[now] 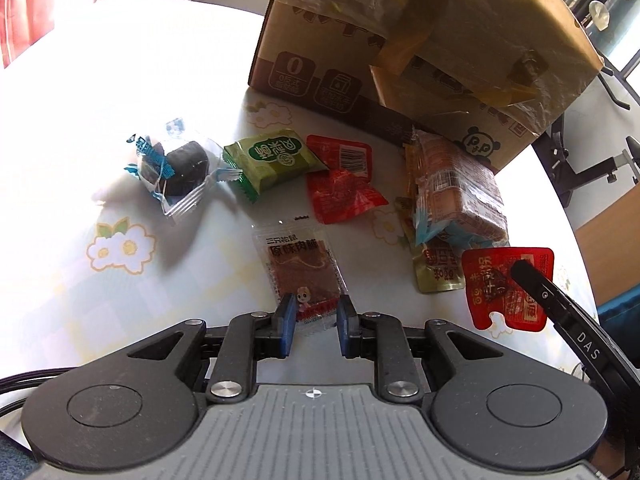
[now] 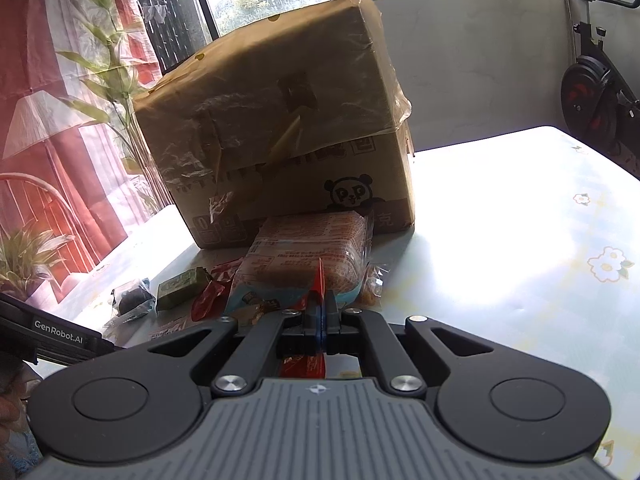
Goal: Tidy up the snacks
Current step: 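Lower left tool onto the brown jerky packet and grasp it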
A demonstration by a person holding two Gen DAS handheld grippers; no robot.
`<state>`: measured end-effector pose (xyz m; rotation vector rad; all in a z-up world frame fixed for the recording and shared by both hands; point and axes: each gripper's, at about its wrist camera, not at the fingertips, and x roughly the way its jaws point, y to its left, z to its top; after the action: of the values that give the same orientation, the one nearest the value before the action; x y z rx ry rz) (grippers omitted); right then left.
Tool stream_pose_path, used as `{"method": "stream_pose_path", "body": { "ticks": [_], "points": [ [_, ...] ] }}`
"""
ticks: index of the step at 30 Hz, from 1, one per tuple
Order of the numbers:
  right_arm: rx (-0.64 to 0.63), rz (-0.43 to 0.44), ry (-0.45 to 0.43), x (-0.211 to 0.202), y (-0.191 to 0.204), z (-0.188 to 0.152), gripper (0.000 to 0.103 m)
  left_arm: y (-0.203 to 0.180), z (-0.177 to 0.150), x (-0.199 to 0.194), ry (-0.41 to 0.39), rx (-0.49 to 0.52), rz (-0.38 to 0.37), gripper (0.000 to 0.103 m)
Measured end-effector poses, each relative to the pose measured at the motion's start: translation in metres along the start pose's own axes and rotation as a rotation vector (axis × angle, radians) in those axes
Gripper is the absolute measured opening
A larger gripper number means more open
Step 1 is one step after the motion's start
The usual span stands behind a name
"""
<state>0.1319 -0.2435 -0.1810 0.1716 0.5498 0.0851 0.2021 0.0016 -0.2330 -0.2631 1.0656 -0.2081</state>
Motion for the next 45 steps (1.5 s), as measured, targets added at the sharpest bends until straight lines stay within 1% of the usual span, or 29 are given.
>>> {"method": "stream_pose_path", "body": {
  "ticks": [2,5,7,8,9,12,14,17,19,20,21,22,23,24,27,30,32,34,37,38,39,40,41,44,45],
  "points": [
    [0.000,0.001,0.000,0.000,0.000,0.000,0.000,-0.001,0.004,0.001,-0.029,0.002,0.045,0.028],
    [0.000,0.002,0.001,0.000,0.000,0.000,0.000,-0.002,0.009,0.007,-0.049,0.001,0.094,0.030],
    [0.002,0.002,0.000,0.000,0.000,0.000,0.000,-0.011,0.010,0.011,-0.068,0.034,0.136,0.040],
    [0.003,0.002,-0.001,0.000,0.000,0.000,0.000,-0.016,0.011,0.013,-0.073,0.049,0.153,0.053],
    [0.004,0.001,-0.003,0.000,0.000,0.000,0.000,-0.020,0.011,0.014,-0.078,0.058,0.162,0.060],
    [0.008,0.000,-0.002,0.000,0.000,0.000,0.000,-0.031,0.007,0.019,-0.104,0.108,0.190,0.059],
    [0.007,0.001,-0.003,0.000,0.000,0.000,0.000,-0.042,0.002,0.027,-0.130,0.163,0.254,0.058],
    [0.004,-0.001,-0.006,-0.001,0.000,0.000,0.000,-0.056,-0.008,0.032,-0.175,0.219,0.312,0.059],
    [0.007,-0.006,-0.007,-0.001,-0.001,0.000,0.000,-0.065,-0.017,0.032,-0.205,0.268,0.341,0.057],
    [0.008,-0.007,-0.006,-0.001,-0.001,0.000,0.000,-0.069,-0.020,0.032,-0.214,0.292,0.344,0.051],
    [0.007,-0.008,-0.006,-0.001,-0.001,0.000,0.000,-0.070,-0.023,0.031,-0.220,0.307,0.332,0.039],
    [0.005,-0.008,-0.006,-0.001,0.000,0.000,0.000,-0.071,-0.026,0.030,-0.222,0.316,0.301,0.031],
    [0.001,-0.008,-0.007,-0.001,0.001,0.000,0.000,-0.071,-0.028,0.027,-0.226,0.322,0.286,0.015],
    [-0.001,-0.009,-0.008,-0.002,0.001,0.001,0.000,-0.071,-0.030,0.026,-0.224,0.323,0.279,0.004],
    [-0.007,-0.012,-0.016,-0.005,0.002,0.001,0.000,-0.060,-0.033,0.019,-0.233,0.286,0.230,0.001],
    [-0.012,-0.015,-0.022,-0.007,0.003,0.003,0.000,-0.048,-0.032,0.011,-0.254,0.249,0.201,0.001],
    [-0.020,-0.018,-0.023,-0.008,0.005,0.004,0.000,-0.044,-0.031,0.006,-0.267,0.244,0.189,0.001],
    [-0.030,-0.018,-0.022,-0.008,0.008,0.004,0.000,-0.040,-0.029,0.005,-0.254,0.245,0.167,0.001],
    [-0.045,-0.016,-0.021,-0.008,0.013,0.004,0.000,-0.034,-0.030,0.004,-0.264,0.252,0.167,0.006],
    [-0.050,-0.014,-0.019,-0.007,0.014,0.004,0.000,-0.033,-0.030,0.004,-0.264,0.248,0.164,0.018],
    [-0.054,-0.014,-0.016,-0.007,0.015,0.004,0.000,-0.030,-0.029,0.005,-0.261,0.238,0.153,0.040],
    [-0.056,-0.014,-0.015,-0.007,0.016,0.004,0.000,-0.028,-0.029,0.005,-0.265,0.221,0.141,0.051],
    [-0.059,-0.014,-0.013,-0.006,0.016,0.004,0.000,-0.026,-0.029,0.005,-0.276,0.212,0.136,0.056],
    [-0.066,-0.015,-0.006,-0.004,0.017,0.003,0.000,-0.028,-0.031,0.008,-0.266,0.238,0.119,0.056],
    [-0.067,-0.017,-0.004,-0.004,0.018,0.003,0.000,-0.030,-0.032,0.011,-0.262,0.252,0.127,0.056]
  ]
}}
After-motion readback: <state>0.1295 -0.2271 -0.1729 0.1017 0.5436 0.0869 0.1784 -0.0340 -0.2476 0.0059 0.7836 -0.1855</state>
